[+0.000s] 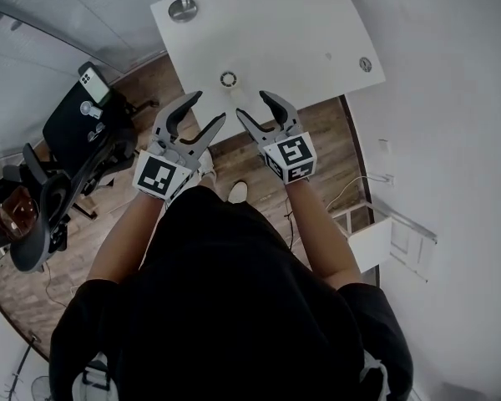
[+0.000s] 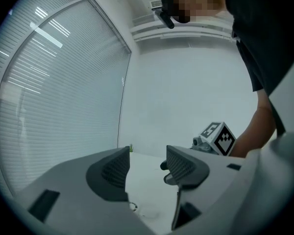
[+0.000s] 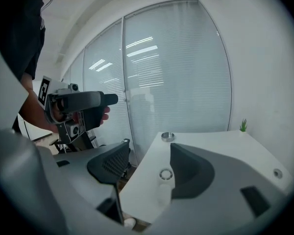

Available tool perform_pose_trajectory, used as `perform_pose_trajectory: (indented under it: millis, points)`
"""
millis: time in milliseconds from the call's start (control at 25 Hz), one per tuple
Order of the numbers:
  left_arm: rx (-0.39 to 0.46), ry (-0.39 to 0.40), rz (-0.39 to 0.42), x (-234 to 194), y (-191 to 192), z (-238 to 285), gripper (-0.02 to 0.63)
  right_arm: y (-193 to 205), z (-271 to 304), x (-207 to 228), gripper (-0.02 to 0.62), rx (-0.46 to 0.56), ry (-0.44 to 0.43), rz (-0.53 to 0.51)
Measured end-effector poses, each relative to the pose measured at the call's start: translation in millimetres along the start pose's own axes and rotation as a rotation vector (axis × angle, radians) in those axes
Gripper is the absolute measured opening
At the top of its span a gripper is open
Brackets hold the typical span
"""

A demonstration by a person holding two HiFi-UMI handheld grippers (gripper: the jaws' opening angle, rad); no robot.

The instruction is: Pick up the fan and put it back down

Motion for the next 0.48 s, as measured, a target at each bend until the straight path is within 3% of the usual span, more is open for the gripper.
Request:
perform_pose_trajectory:
  millis: [80,240,480]
  points:
    - [-0.016,0.008,-0.005,-11.5,4.9,6.0,0.244,9.0,12.4,2.3,0.268,-0.026,0.006,0.011]
    - [0.044,0.055,-0.013,-23.1,-0.9,21.4,0.244,28.0,28.4,7.9,0.268,-0.075,0.031,0.037]
    - [0.019,0.090,-0.045,-44.3,17.8,35.7,0.244,55.1,51.7,14.0,0.272,-0.156,0.060,0.069]
Point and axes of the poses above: the fingertips, and each gripper's own axes: z forward along the fingers, x to its right, y out of its underside, the point moved 2 cm from there along -z, backward along the fingers, and after that the axes turned 14 degrees about -z, right-handed, at the moved point
